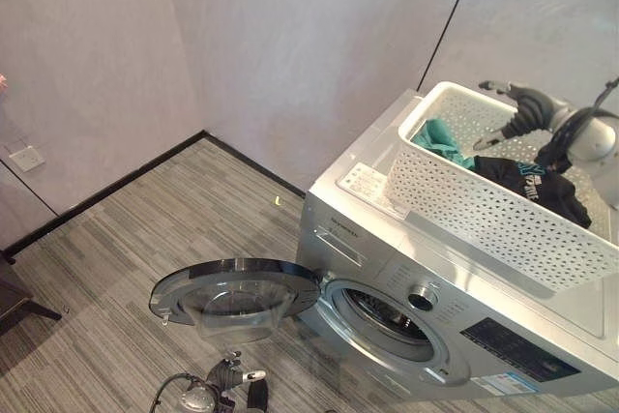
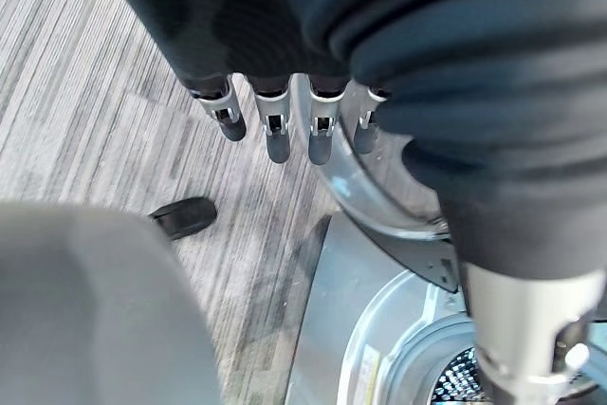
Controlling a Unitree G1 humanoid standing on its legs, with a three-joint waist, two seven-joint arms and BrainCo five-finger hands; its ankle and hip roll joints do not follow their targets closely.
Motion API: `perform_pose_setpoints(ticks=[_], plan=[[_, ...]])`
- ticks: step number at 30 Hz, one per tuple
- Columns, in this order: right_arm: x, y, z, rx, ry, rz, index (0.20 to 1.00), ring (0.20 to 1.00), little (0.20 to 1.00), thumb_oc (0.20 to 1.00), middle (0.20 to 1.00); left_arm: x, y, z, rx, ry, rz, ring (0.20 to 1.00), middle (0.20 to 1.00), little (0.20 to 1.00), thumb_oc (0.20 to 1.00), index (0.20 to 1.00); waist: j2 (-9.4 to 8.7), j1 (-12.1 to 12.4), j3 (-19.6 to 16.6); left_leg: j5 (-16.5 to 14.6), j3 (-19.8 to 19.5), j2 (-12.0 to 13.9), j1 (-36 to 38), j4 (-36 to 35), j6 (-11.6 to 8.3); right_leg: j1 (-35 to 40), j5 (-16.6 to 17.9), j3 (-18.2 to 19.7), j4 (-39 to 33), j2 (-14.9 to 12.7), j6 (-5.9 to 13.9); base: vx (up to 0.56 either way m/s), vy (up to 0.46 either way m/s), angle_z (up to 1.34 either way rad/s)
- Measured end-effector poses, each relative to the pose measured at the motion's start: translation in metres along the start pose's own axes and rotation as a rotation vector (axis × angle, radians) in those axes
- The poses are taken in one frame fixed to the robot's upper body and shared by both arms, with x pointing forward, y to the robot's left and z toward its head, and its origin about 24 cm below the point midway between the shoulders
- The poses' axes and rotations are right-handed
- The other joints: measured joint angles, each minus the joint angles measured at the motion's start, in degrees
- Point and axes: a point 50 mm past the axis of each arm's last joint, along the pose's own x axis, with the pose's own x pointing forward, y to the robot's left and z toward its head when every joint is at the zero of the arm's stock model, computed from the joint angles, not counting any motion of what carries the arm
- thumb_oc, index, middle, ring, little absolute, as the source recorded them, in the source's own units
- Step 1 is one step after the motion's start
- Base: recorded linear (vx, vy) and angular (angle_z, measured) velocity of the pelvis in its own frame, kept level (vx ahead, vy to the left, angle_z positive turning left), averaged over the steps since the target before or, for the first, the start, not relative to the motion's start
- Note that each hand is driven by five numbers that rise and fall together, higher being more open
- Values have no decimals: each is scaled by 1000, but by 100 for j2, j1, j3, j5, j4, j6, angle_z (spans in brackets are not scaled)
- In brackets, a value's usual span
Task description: Grab the laundry basket,head to the washer,open it,put in the laundry and shut it.
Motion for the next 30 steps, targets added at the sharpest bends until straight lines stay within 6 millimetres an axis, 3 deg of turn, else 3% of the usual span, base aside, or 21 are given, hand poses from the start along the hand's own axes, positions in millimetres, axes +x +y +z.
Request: perform_pose_setpoints(ticks=[12,20,30], plan=[[-1,22,-4,-18,-1,113,1000,1000,1000,1000,1000,-1,2,-1,-43,-3,5,1000,1000,1000,1000,1000,-48,33,39,9,-37,4,-65,1,-3,-55,-3,-28,17,14,1,29,-22,1],[0,27,-22,-59,89,142,1000,1000,1000,1000,1000,-2,8,0,-150,-20,33,1000,1000,1000,1000,1000,-148,207,97,69,-206,15,-293,24,-33,-207,4,-188,-17,59,-14,36,-27,10],[1,-2,-49,-85,268,62,1000,1000,1000,1000,1000,-6,21,-4,-228,-30,87,1000,1000,1000,1000,1000,-181,521,216,141,-408,11,-472,25,-78,-304,-9,-382,-20,100,-30,31,-29,10]])
